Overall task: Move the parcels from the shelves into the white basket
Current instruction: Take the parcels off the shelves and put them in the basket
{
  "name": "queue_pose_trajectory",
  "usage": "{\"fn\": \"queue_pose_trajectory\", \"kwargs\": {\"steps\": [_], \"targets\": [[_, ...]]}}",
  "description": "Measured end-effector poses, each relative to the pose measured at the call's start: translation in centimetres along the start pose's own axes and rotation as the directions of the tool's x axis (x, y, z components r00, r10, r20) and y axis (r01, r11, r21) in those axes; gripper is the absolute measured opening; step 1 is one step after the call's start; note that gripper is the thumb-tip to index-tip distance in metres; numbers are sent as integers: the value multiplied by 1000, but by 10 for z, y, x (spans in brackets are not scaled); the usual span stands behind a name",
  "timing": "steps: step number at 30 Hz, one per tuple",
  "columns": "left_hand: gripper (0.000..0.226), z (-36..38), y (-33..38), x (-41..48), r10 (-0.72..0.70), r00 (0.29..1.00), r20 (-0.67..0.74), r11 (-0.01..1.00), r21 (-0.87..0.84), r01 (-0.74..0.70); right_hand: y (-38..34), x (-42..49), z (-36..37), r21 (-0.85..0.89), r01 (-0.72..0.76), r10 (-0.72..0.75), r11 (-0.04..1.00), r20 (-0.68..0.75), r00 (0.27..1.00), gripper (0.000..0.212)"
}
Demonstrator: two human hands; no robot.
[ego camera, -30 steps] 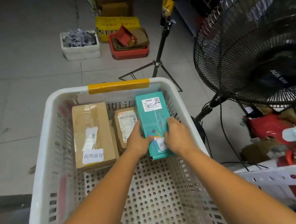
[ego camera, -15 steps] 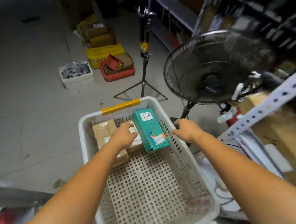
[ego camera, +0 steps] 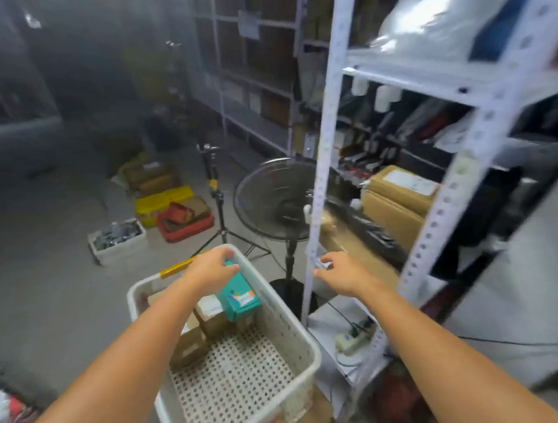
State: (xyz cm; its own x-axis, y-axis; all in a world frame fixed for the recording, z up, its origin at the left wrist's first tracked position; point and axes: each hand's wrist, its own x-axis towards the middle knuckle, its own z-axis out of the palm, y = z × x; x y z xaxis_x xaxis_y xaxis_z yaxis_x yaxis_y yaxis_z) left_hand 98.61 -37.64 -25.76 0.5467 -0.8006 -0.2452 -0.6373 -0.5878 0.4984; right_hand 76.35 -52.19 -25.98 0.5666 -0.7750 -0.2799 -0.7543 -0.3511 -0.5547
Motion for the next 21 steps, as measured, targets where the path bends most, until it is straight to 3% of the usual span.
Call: {"fn": "queue_pose_trajectory", "kwargs": {"steps": [7,11,17,21], "targets": [[47,64,174,-105,215,971,101,976,11,-217,128,-140,-95,-21,-106,104,994,-109,989,48],[46,106,289,-137,440,877,192,889,43,-456,211,-209,-169,13,-233,228,972,-277,934,42],[47,169,457,-149,646,705,294,716,89,-693,327,-319,-279,175,-449,473,876,-500,726,46],[46,220,570,-161,773,515,371,536,54,-843,382,-403,-319,278,-580,611,766,-594,523,45]]}}
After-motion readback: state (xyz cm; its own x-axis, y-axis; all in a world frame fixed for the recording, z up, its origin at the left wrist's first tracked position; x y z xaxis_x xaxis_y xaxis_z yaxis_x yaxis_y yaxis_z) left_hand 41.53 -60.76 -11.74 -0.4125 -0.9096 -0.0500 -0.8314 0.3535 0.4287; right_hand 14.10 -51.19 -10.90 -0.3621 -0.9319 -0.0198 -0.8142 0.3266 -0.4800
